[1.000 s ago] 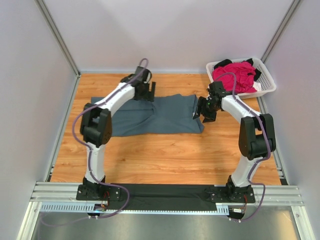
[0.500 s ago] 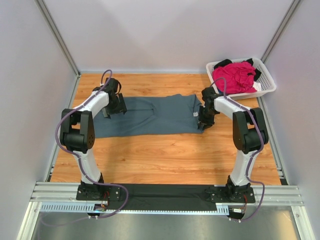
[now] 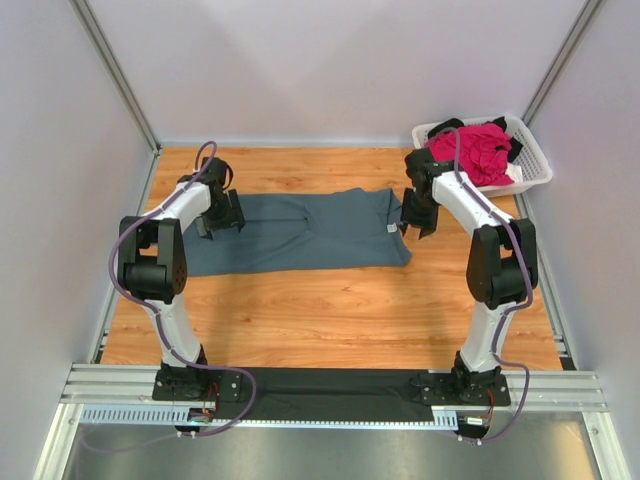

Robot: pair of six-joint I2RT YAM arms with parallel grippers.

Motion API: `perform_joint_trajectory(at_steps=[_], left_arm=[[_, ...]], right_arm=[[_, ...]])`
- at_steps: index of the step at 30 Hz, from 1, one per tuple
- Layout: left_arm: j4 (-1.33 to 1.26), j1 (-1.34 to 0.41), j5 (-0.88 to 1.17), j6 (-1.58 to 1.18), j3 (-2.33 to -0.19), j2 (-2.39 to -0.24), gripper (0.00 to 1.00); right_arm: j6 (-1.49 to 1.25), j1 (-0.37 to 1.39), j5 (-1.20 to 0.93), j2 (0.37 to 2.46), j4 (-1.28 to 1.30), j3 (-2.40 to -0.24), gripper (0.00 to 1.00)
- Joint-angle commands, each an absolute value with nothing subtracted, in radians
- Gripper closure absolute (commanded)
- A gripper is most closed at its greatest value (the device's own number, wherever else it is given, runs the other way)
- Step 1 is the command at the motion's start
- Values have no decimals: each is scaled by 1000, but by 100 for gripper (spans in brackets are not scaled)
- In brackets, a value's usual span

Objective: Fold and stack the t-shirts
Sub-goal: Fold the tshirt

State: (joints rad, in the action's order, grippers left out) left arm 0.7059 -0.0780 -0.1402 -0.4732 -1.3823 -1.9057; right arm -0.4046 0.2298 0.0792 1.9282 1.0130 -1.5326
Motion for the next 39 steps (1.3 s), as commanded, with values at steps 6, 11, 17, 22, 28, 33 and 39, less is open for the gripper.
perform_joint_trajectory(at_steps=[6, 11, 17, 22, 28, 33, 39], left_arm=[[718, -78, -107, -406, -1562, -1994, 18], [718, -78, -118, -549, -1487, -2020, 18], [722, -78, -164, -580, -1422, -1994, 20], [788, -78, -144, -614, -1414, -2005, 27], [808, -78, -77, -685, -1295, -1932, 28], [790, -80, 6, -771, -1134, -1844, 28], [769, -118, 87, -811, -1011, -1691, 28]], right_arm=[[-683, 374, 124, 1818, 944, -1702, 25], [-834, 442, 170, 1929, 844, -1686, 17], [-894, 474, 132, 2069, 801, -1671, 17], [-900, 479, 115, 2155, 775, -1684, 18], [-836, 477, 135, 2331, 816, -1914, 18], [-758, 474, 111, 2555, 874, -2298, 18], [-730, 459, -20, 2729, 734, -2520, 9]])
